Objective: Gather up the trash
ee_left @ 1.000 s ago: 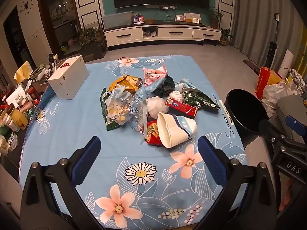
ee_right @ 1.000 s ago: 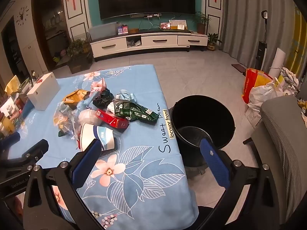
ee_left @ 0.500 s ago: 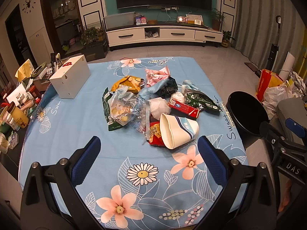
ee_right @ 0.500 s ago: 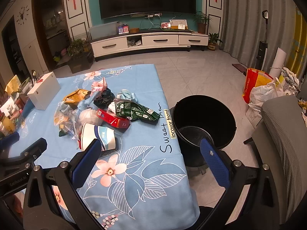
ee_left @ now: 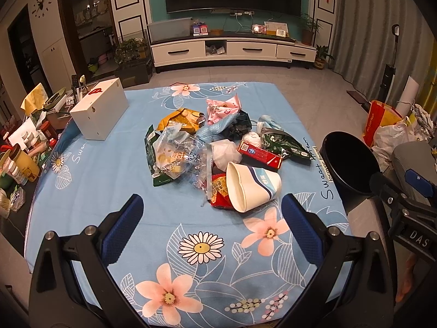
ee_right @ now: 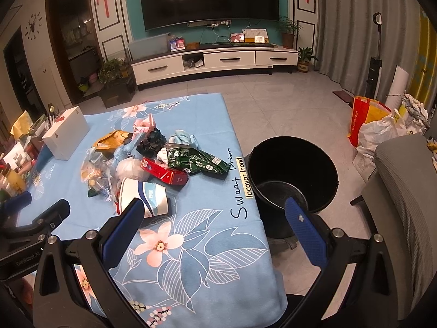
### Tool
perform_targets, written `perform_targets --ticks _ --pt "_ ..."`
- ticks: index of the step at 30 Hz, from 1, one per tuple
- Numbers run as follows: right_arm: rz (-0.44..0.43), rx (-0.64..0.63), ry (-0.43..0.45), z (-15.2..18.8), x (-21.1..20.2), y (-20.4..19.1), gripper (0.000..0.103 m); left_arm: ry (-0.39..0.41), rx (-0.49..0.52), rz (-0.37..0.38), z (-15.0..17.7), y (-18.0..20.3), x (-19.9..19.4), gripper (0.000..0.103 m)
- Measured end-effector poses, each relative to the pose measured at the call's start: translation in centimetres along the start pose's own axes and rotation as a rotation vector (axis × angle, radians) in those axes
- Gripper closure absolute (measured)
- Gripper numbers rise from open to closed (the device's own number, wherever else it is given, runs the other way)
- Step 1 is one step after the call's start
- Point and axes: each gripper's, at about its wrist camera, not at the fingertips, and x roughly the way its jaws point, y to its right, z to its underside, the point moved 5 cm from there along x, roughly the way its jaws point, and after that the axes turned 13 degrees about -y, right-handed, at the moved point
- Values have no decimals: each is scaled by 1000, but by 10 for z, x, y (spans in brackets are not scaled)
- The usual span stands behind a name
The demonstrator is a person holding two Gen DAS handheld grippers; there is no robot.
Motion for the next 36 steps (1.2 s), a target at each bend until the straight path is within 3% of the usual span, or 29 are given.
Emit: perform_targets --ticks 36 --pt "-18 8 -6 4 2 6 3 -4 -3 7 4 3 -1 2"
